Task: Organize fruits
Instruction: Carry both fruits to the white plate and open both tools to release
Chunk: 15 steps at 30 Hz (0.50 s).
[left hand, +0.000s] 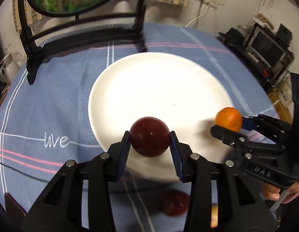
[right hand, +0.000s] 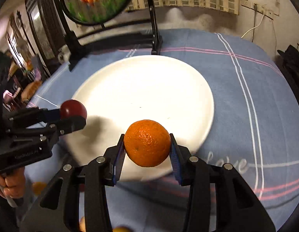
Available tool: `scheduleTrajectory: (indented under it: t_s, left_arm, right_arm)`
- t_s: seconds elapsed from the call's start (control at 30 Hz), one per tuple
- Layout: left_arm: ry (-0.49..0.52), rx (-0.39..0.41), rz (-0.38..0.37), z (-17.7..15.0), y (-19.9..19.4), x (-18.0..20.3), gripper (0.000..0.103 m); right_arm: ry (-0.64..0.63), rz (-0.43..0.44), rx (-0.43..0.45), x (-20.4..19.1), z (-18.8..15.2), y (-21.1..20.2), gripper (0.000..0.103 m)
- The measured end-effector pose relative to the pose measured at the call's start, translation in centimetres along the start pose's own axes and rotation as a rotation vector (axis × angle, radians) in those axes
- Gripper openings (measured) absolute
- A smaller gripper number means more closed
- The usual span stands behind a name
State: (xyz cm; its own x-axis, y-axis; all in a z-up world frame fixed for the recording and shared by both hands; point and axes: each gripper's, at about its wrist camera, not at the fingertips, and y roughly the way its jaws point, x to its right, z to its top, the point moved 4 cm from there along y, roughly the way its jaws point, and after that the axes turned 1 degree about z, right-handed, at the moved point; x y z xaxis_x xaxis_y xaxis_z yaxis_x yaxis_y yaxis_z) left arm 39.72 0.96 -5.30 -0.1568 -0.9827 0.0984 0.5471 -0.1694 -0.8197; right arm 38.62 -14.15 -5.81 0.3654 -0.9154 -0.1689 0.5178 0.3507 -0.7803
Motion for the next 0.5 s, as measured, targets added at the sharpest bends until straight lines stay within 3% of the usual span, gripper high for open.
scheduleTrajectory:
  t_s: [0.33, 0.4, 0.5]
  left_arm:
    - [0.003, -0.062, 0.014, 0.2, 3.0, -0.6, 0.043]
    - [0.002, -0.029, 0.04, 0.2, 2.3, -0.6, 0.066]
    - [0.023, 0.052, 0.081, 0.3, -0.3, -0.5, 0.083]
  right_arm:
    - [-0.06, -0.027, -0.069, -1.0, 0.2, 2.9, 0.046]
    - [-0.068, -0.037, -0.064, -1.1, 0.1, 2.7, 0.055]
    - [-0.078, -0.057, -0.026, -1.2, 0.0, 1.1, 0.063]
